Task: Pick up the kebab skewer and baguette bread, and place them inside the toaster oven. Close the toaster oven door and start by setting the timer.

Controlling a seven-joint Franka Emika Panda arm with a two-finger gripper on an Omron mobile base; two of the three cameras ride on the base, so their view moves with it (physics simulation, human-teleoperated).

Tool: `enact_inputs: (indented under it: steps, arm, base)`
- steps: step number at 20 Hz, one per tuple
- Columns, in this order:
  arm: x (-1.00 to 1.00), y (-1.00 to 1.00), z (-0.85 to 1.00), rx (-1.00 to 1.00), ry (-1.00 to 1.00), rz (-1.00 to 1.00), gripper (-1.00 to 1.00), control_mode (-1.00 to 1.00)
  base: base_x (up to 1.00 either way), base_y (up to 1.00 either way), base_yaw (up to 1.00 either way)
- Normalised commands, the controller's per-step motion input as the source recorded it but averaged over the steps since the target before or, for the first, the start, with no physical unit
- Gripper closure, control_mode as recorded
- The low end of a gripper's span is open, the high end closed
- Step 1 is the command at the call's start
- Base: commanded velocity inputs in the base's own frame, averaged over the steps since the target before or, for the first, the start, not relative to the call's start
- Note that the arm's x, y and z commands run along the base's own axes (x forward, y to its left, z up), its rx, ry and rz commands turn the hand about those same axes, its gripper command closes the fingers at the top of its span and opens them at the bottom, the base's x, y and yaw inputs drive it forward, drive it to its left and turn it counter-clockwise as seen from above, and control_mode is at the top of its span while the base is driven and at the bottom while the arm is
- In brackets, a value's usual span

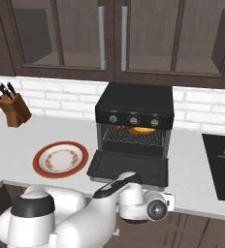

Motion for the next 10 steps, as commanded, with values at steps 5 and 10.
enact_inputs:
  steps: [5, 10]
  arm:
    - [0.24, 0.00, 0.00, 0.04, -0.01, 0.00, -1.00, -1.00]
    - [0.24, 0.00, -0.01, 0.01, -0.01, 0.00, -1.00, -1.00]
  base:
    - [0.00, 0.00, 0.00]
    - [0.00, 0.00, 0.00]
